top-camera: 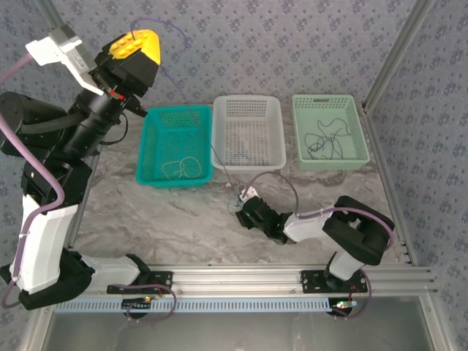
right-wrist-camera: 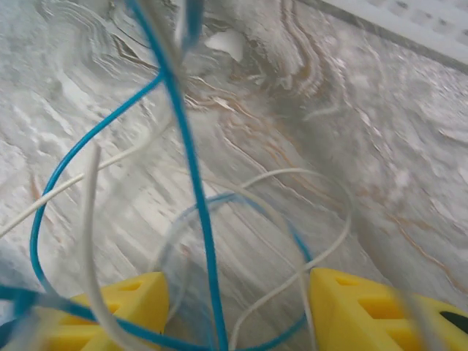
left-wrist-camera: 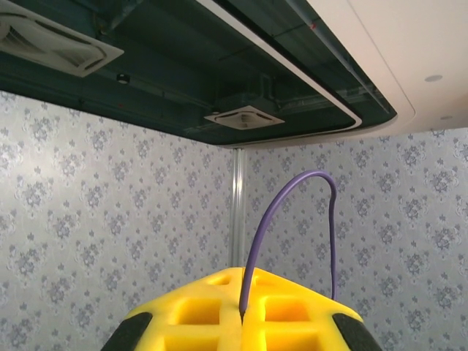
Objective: Untangle the cables
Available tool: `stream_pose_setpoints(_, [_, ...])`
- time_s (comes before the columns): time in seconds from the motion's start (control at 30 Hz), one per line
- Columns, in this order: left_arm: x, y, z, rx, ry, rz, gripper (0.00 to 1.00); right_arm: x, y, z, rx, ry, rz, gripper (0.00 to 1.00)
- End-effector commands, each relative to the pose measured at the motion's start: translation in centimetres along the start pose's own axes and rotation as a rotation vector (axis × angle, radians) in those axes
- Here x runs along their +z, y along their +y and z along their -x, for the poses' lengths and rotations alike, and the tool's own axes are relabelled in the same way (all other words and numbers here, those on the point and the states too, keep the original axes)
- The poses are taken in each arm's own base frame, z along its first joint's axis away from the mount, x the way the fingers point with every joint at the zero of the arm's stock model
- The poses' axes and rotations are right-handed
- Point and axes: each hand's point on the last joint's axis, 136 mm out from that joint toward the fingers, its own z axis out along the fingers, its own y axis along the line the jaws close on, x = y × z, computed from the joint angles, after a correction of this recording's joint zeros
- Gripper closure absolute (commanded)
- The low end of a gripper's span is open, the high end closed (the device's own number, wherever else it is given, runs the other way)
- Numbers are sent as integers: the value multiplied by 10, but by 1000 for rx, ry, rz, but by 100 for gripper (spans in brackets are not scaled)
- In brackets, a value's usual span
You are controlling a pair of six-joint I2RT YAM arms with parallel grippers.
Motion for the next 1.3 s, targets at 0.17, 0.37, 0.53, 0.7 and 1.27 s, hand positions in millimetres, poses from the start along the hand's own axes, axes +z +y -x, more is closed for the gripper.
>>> stream_pose_setpoints(0.17, [6, 1, 2, 17, -3, -2, 98, -11, -25, -16, 71, 24, -54, 44])
stream_pose_setpoints(0.37, [2, 2, 18, 51, -43, 16, 98, -16, -43, -34, 119, 68, -83, 44])
stream_pose_setpoints(0.53, [7, -1, 2, 7, 2, -13, 98, -23, -40, -24, 131, 53, -45, 21])
stream_pose_setpoints(0.7, [15, 5, -28, -30, 40, -7, 98, -51, -23, 5, 73, 3, 32, 6])
stream_pose_setpoints(1.27, [28, 11, -68, -106, 82, -10, 98, -132, 19, 92, -14, -229, 269, 3])
